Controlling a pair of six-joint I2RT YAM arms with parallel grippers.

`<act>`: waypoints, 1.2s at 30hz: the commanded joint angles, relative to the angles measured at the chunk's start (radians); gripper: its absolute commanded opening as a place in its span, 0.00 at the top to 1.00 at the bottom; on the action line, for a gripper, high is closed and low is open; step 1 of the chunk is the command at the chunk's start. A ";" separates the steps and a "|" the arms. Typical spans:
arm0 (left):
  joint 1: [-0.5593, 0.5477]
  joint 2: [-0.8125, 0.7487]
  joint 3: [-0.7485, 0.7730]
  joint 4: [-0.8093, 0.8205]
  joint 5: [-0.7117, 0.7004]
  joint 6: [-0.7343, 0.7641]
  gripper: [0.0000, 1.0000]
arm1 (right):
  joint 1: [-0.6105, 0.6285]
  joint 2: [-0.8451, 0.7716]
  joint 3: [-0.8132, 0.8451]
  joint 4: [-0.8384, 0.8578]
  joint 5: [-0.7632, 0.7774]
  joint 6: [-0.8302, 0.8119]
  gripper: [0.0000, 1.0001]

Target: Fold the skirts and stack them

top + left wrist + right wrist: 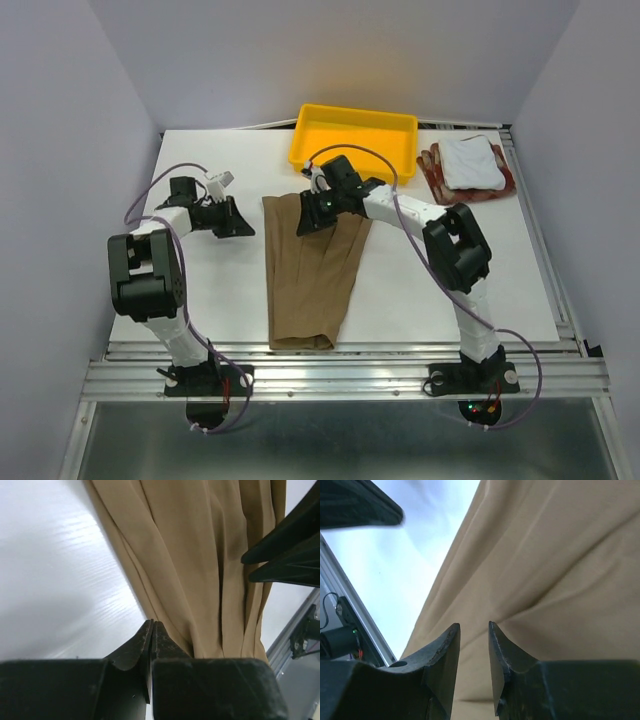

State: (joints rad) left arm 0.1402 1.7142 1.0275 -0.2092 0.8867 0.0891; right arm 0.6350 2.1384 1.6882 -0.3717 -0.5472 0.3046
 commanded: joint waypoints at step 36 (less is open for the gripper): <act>-0.114 0.144 -0.096 0.120 -0.037 -0.124 1.00 | 0.154 0.169 0.169 0.088 0.050 0.186 0.99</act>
State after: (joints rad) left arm 0.0406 1.8618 0.9226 -0.0925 0.9291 -0.0189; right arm 0.7803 2.3417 1.8263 -0.3408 -0.4397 0.4461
